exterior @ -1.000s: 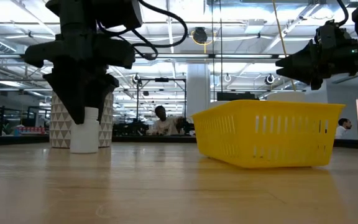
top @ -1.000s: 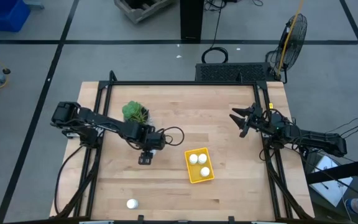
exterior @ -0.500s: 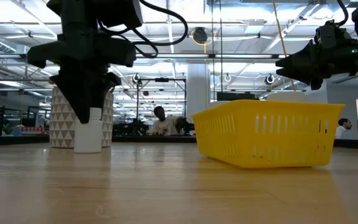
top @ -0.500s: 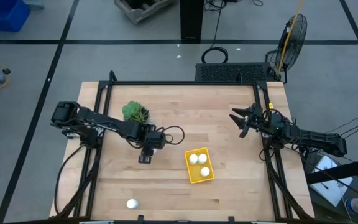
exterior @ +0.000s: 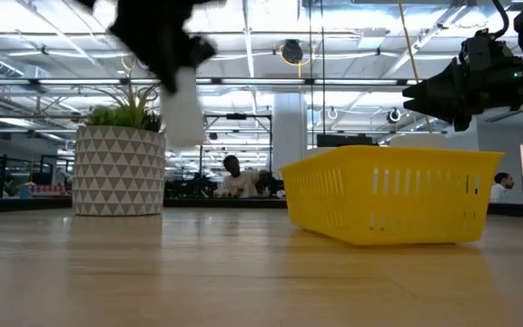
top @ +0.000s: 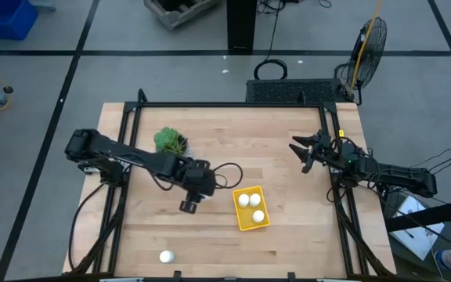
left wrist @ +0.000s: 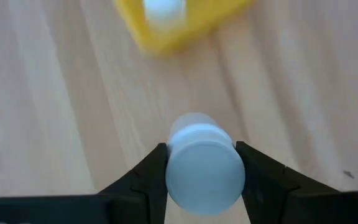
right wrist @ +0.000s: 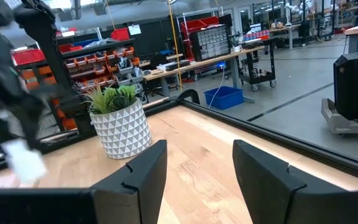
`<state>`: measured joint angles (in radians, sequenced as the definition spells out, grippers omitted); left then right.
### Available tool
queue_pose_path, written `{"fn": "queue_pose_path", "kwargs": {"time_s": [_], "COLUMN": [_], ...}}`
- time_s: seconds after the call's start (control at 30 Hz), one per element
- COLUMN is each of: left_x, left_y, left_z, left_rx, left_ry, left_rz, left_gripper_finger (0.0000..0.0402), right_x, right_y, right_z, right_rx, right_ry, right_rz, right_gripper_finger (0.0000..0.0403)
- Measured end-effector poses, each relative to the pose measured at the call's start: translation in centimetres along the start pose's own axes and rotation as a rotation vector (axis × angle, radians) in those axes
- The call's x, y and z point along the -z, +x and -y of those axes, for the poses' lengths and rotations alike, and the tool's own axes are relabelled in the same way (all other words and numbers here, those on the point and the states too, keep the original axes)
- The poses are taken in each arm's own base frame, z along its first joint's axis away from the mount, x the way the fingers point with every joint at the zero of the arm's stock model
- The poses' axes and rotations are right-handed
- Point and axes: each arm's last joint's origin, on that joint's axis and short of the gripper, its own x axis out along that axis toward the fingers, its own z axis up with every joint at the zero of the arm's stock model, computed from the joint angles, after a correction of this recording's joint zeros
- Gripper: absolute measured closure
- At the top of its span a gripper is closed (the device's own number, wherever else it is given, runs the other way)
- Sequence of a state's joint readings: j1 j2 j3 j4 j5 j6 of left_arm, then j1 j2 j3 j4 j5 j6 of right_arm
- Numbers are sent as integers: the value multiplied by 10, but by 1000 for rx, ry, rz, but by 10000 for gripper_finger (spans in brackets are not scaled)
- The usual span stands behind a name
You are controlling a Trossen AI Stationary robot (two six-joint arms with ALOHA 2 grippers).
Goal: Pick and place pill bottles into a basket
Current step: Put the top pill bottle into the basket
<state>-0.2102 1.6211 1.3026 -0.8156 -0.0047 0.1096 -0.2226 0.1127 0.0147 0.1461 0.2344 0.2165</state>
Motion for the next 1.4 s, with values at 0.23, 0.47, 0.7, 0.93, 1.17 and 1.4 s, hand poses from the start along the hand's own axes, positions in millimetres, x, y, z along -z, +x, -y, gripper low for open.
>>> {"fn": "queue_pose_path", "kwargs": {"time_s": [0.23, 0.47, 0.7, 0.93, 1.17, 1.4], "left_x": [-37, -64, -91, -106, -111, -112], "left_y": [-35, -2, 34, 28, 29, 50], "left_z": [-3, -5, -4, -5, -5, -6], "left_rx": [-43, -14, 66, 83, 117, 138], "left_ry": [33, 120, 229, 262, 268, 308], "left_rz": [149, 23, 13, 74, 122, 112], "left_gripper_finger": [243, 243, 243, 243, 243, 243], "right_x": [0, 0, 0, 0, 0, 0], "right_y": [0, 0, 0, 0, 0, 0], "right_z": [0, 0, 0, 0, 0, 0], "right_rx": [0, -1, 1, 0, 1, 0], "right_ry": [0, 1, -1, 0, -1, 1], "right_rz": [0, 3, -2, -1, -3, 3], "right_gripper_finger": [229, 225, 229, 225, 229, 226]}}
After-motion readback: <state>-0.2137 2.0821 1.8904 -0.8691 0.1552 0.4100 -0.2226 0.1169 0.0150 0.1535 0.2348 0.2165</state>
